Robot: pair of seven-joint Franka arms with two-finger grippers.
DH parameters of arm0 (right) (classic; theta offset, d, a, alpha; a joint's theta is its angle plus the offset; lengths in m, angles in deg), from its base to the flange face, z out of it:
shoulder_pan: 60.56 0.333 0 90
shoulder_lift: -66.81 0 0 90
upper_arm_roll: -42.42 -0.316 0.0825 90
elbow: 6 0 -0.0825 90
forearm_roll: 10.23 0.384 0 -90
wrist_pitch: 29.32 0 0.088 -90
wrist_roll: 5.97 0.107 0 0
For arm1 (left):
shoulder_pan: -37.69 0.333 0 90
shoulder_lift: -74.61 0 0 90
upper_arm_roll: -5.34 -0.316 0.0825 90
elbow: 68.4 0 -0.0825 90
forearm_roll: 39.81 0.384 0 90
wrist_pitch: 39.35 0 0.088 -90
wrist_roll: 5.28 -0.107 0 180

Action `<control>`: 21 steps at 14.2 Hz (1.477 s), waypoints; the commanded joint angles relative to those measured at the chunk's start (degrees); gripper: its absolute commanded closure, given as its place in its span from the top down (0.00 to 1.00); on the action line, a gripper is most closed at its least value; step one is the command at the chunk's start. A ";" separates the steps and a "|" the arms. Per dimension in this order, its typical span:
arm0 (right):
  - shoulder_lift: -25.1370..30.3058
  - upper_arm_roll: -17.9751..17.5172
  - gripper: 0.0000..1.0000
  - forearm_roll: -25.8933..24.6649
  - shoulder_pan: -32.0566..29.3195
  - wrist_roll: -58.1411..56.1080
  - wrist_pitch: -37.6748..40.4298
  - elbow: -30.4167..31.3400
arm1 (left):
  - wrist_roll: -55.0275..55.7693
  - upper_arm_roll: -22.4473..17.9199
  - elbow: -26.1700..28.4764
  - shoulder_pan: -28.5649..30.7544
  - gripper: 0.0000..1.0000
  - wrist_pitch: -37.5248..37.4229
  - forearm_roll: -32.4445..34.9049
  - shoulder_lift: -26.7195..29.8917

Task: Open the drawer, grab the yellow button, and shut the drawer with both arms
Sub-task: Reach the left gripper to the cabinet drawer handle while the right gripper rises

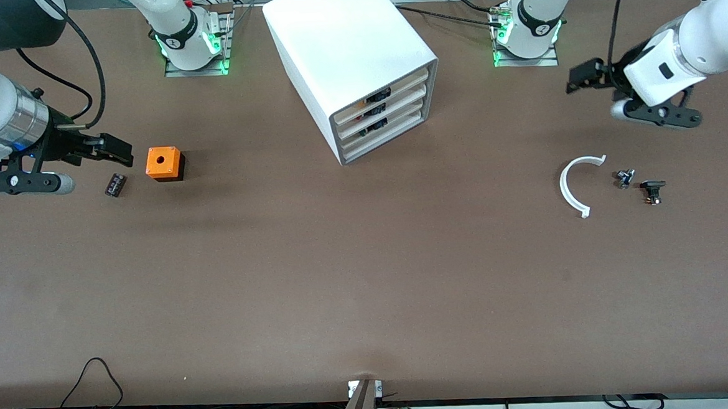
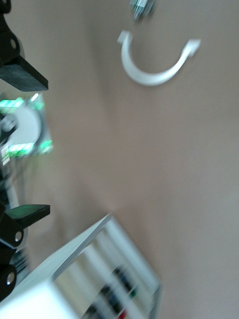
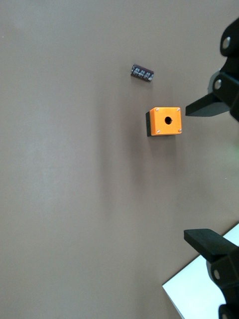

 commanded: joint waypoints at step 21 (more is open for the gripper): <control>-15.76 0.03 1.00 4.09 6.79 16.26 -12.63 -1.32 | -54.30 14.65 32.96 2.44 0.51 21.79 -58.72 -16.70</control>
